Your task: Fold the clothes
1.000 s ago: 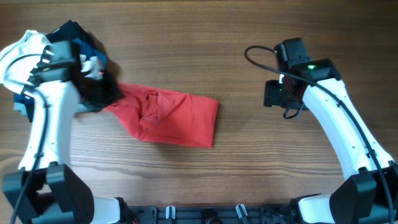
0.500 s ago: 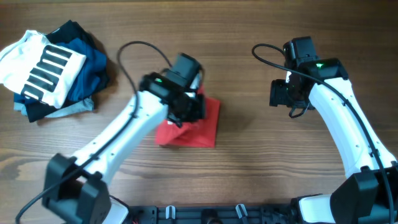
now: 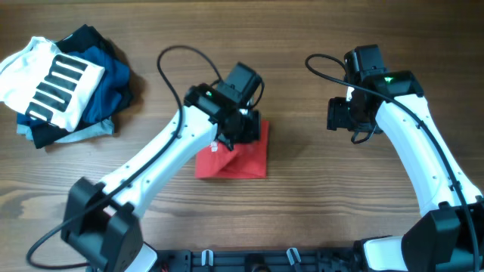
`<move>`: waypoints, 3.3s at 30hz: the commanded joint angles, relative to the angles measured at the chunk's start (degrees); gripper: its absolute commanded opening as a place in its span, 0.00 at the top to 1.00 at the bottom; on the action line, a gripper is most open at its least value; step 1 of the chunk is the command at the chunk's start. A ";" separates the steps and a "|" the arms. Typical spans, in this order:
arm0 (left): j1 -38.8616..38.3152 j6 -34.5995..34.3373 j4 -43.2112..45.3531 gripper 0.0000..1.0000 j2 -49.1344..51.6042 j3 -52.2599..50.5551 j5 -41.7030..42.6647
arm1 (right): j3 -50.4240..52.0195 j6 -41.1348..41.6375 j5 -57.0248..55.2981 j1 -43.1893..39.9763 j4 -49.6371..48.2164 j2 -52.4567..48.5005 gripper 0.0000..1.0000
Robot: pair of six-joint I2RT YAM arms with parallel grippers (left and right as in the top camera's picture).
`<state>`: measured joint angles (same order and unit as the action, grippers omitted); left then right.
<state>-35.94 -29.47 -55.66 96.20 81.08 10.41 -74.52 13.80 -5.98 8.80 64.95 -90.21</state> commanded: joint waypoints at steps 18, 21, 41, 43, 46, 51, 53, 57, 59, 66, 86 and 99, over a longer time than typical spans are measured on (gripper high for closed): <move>10.51 0.02 -5.68 0.53 -7.45 5.18 -18.78 | -0.90 -15.39 32.02 1.05 -5.22 1.22 0.27; 18.60 0.17 -5.62 0.50 -3.96 5.18 -11.06 | -0.90 -15.32 33.51 4.68 -8.85 1.18 0.24; 26.80 5.55 -5.51 0.48 16.65 5.18 3.28 | -0.90 -21.33 32.87 23.98 -25.09 -11.54 0.20; 26.80 5.53 -5.68 0.48 16.65 5.18 3.28 | -0.90 -21.38 31.39 24.57 -25.53 -12.83 0.20; 26.80 5.55 -5.68 0.47 16.65 5.18 3.28 | -0.90 -21.57 31.36 24.85 -25.68 -14.82 0.21; 26.80 5.55 -5.68 0.46 16.65 5.18 3.26 | -0.90 -20.81 31.30 25.11 -24.83 -17.09 0.96; 26.80 5.57 -5.70 0.46 16.65 5.18 3.26 | -0.90 -19.82 30.95 25.07 -23.15 -16.70 0.96; 26.80 5.75 -5.73 0.46 16.65 5.18 3.26 | -0.90 -16.22 19.10 24.92 -14.08 -15.96 0.96; 26.80 5.73 -5.70 0.46 16.65 5.18 3.28 | -0.90 -14.82 12.15 24.92 -10.19 -15.96 0.96; 26.80 5.75 -5.73 0.46 16.65 5.18 3.28 | -0.90 -14.88 5.75 24.94 -7.19 -15.96 0.50; 26.80 6.78 -6.36 0.45 16.65 5.18 3.28 | -0.90 -10.67 17.05 25.00 -24.74 0.61 0.61; 26.80 6.78 -6.54 0.45 16.65 5.18 3.28 | -0.90 -12.81 31.82 25.05 -30.77 -15.37 0.60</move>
<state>-9.39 -23.79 -62.00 112.73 86.11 13.23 -75.26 2.33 20.86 33.67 34.28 -102.98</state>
